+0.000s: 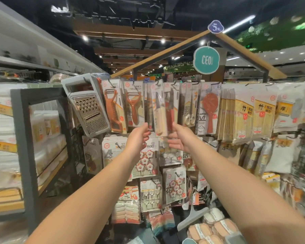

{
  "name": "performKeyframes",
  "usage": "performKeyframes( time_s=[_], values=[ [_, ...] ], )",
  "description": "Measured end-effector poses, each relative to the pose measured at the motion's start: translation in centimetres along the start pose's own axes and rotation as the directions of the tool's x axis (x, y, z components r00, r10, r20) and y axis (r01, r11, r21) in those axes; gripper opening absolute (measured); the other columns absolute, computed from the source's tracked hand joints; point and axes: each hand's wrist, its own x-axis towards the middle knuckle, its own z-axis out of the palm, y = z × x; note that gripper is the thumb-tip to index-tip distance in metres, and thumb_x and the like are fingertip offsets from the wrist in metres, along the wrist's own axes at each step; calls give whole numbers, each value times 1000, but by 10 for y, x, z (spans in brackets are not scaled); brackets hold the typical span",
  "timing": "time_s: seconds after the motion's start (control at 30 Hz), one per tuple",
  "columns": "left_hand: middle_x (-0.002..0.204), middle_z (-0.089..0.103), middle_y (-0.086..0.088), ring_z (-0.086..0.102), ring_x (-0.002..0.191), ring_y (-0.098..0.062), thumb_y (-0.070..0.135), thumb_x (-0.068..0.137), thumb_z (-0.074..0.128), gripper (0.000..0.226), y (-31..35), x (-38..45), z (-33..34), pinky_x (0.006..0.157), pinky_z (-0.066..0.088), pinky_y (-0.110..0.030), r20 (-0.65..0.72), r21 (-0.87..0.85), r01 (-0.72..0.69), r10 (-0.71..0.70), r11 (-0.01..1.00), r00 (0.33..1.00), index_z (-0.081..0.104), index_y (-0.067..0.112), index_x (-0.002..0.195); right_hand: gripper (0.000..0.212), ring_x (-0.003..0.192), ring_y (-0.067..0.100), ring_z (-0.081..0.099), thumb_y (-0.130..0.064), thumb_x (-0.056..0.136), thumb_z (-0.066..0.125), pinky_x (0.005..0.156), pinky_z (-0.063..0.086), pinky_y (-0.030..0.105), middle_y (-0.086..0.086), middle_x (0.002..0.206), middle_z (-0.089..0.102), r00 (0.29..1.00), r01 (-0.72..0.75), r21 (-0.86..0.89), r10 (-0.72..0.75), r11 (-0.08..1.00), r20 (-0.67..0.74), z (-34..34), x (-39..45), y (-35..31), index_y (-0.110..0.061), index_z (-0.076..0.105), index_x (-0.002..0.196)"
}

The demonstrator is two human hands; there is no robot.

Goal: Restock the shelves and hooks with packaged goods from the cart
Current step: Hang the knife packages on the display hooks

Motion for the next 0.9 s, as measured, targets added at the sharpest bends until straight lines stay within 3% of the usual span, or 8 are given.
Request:
performKeyframes(
  time_s=[0.07,0.13,0.23,0.37,0.53,0.63,0.73,0.9],
  values=[
    [93,60,4,54,89,-13,38,101,46,22,-12,0,14,88,40,-36,68,60,-29,25,998,997,57,19,100,55,105,31,63,-44,101,46,84,56,39,11,123,58,1000,-16,3,16,1000,-23,-18,-5,24,-12,40,145],
    [71,50,11,44,67,-7,35,101,46,24,-31,0,34,65,33,-29,167,100,-78,61,992,984,49,25,79,46,91,25,64,-42,100,50,73,54,34,5,105,58,996,-40,30,43,999,-77,-42,-19,54,-14,47,136],
    [71,51,9,42,60,-5,30,100,49,24,-72,-9,85,56,30,-24,314,126,-78,35,989,949,47,25,77,21,77,17,63,-39,99,50,63,48,27,2,94,61,981,-91,4,91,996,-171,-95,-52,103,-21,57,105],
    [76,58,0,57,54,-2,21,101,47,18,-135,-61,180,49,41,-15,524,160,7,-91,987,847,52,19,84,18,79,17,64,-40,99,50,57,44,19,-1,86,63,931,-188,-15,174,982,-322,-189,-136,161,-25,55,106],
    [76,59,1,54,63,-8,19,102,46,21,-214,-171,301,57,33,-23,798,270,46,-250,962,548,52,20,81,16,67,15,61,-34,94,57,61,40,26,-2,72,64,715,-318,115,317,941,-623,-307,-279,232,-21,58,84],
    [77,60,1,54,63,-7,20,102,45,21,-259,-248,361,49,37,-16,866,376,18,-359,926,348,53,20,83,22,66,16,57,-25,98,52,56,38,22,2,74,57,558,-370,202,391,907,-732,-355,-367,278,-19,55,78],
    [74,57,-2,51,54,-4,17,101,46,21,-319,-320,412,44,34,-16,859,489,24,-486,872,159,52,20,81,25,47,7,51,-17,100,49,38,34,16,1,63,52,440,-393,302,466,869,-767,-393,-440,337,-17,53,76],
    [76,59,5,53,65,-8,24,101,47,12,-421,-418,447,58,34,-23,710,703,19,-703,711,19,54,20,92,18,62,13,55,-33,99,51,54,39,22,1,79,62,222,-491,568,725,661,-652,-427,-520,453,-18,59,94]
  ],
)
